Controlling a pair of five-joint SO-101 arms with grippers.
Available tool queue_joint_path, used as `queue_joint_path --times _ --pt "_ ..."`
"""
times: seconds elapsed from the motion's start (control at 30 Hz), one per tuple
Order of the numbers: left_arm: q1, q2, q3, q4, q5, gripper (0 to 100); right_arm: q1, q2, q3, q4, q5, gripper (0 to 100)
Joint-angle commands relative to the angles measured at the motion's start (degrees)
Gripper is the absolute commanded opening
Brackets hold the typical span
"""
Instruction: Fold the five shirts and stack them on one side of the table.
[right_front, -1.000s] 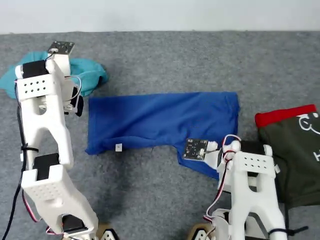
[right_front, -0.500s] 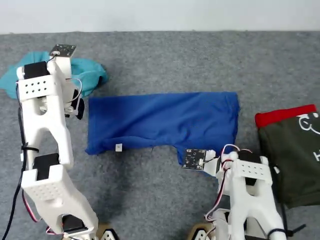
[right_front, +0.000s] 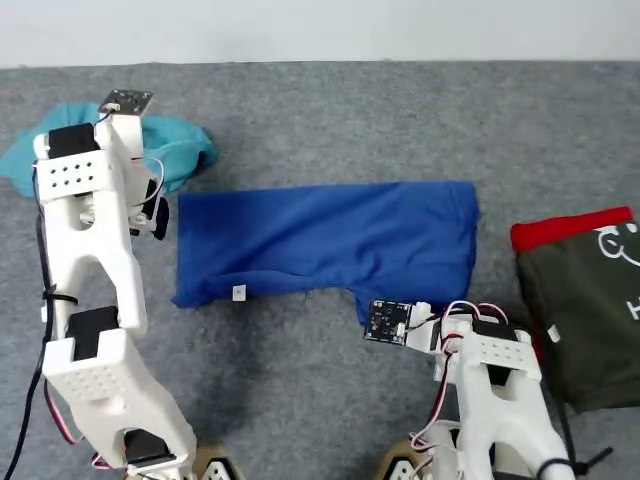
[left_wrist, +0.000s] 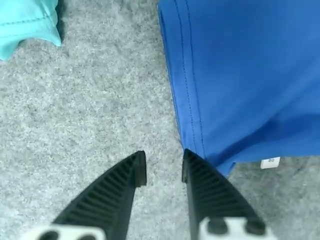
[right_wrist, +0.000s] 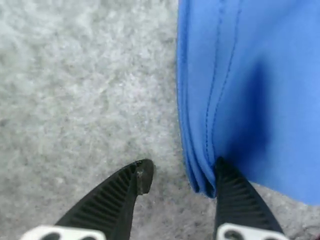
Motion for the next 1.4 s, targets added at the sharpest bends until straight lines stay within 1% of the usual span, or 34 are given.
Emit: queue_joint_path --times 0.0,0.13,0.2,0.27,0.4,0.57,0.8,1.1,1.27,1.37 --pt "-0.35 -3.34 -0.22 1.14 -0.44 12 0.22 3.03 -1.93 1.98 0.62 17.4" --pt "-0.35 -3.34 -0.22 1.14 -0.44 12 0.31 2.95 -7.3 10.59 0.53 2.8" --pt "-0.35 -3.34 -0.22 1.14 -0.44 12 0.04 2.95 -10.02 15.43 -1.23 1.8" --pt "-0.35 -3.34 -0.22 1.14 -0.44 12 0.04 2.95 -12.48 17.36 -2.99 3.2" --pt "-0.35 -3.34 -0.22 1.14 -0.44 12 0.04 2.95 -14.24 16.31 -3.08 1.7" --pt "-0.35 -3.34 -0.22 1.14 -0.44 12 0.22 3.47 -13.89 10.51 -3.34 1.4" --pt "-0.35 -3.34 -0.22 1.14 -0.44 12 0.13 2.95 -16.09 10.15 -3.6 1.3" --pt "-0.26 -3.34 -0.22 1.14 -0.44 12 -0.31 3.03 -23.38 10.15 -11.34 1.3" --pt "-0.26 -3.34 -0.22 1.14 -0.44 12 -4.18 3.56 -26.11 9.63 -15.21 1.3" --pt "-0.26 -3.34 -0.22 1.14 -0.44 12 -6.11 3.65 -26.46 5.14 -18.29 1.3"
